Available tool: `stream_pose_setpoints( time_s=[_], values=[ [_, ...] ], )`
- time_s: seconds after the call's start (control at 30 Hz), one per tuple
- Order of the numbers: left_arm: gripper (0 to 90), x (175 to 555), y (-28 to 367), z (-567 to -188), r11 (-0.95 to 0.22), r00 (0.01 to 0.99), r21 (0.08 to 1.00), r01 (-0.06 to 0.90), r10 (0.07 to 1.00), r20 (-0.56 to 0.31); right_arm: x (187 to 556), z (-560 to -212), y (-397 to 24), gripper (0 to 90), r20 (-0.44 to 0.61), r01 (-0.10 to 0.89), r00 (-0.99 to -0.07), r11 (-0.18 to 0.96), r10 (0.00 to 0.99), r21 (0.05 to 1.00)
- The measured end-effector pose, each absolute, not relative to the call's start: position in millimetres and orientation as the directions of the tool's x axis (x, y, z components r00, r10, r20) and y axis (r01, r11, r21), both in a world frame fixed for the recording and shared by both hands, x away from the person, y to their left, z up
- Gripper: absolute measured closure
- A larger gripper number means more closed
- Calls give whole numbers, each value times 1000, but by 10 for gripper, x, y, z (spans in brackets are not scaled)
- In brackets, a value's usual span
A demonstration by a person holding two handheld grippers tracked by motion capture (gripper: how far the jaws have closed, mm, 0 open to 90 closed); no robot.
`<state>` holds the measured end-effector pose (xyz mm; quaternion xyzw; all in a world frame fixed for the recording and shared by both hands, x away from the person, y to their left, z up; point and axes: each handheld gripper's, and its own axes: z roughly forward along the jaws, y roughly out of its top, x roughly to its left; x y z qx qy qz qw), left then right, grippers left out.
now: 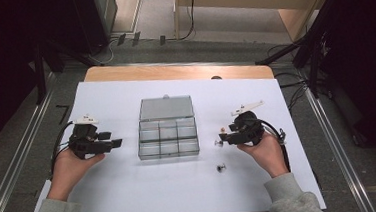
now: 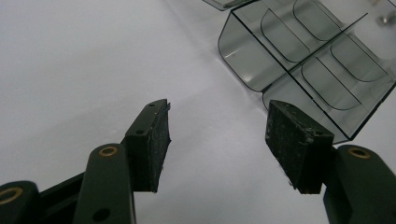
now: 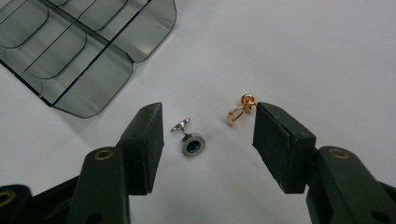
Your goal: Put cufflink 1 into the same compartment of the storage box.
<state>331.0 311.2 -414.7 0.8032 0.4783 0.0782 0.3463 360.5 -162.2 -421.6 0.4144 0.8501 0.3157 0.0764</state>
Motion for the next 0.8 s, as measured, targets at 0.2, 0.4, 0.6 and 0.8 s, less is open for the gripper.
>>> stream_pose_setpoints(
  time_s=[0.2,0.4,0.6,0.8],
  values=[
    [382,3291,3088,-4142,-313,533,629,711,824,-192,3582,-4215,-1607,441,110,646,-658,484,745,591],
    [385,3286,3057,-4125,-314,536,631,709,822,-192,3549,-4195,-1588,486,95,665,-649,503,755,553],
    [380,3290,3063,-4138,-322,538,624,712,822,-189,3564,-4175,-1580,547,102,669,-654,512,749,539],
    [383,3275,3079,-4127,-302,525,634,712,829,-195,3581,-4201,-1526,615,99,676,-667,544,738,497]
  ],
)
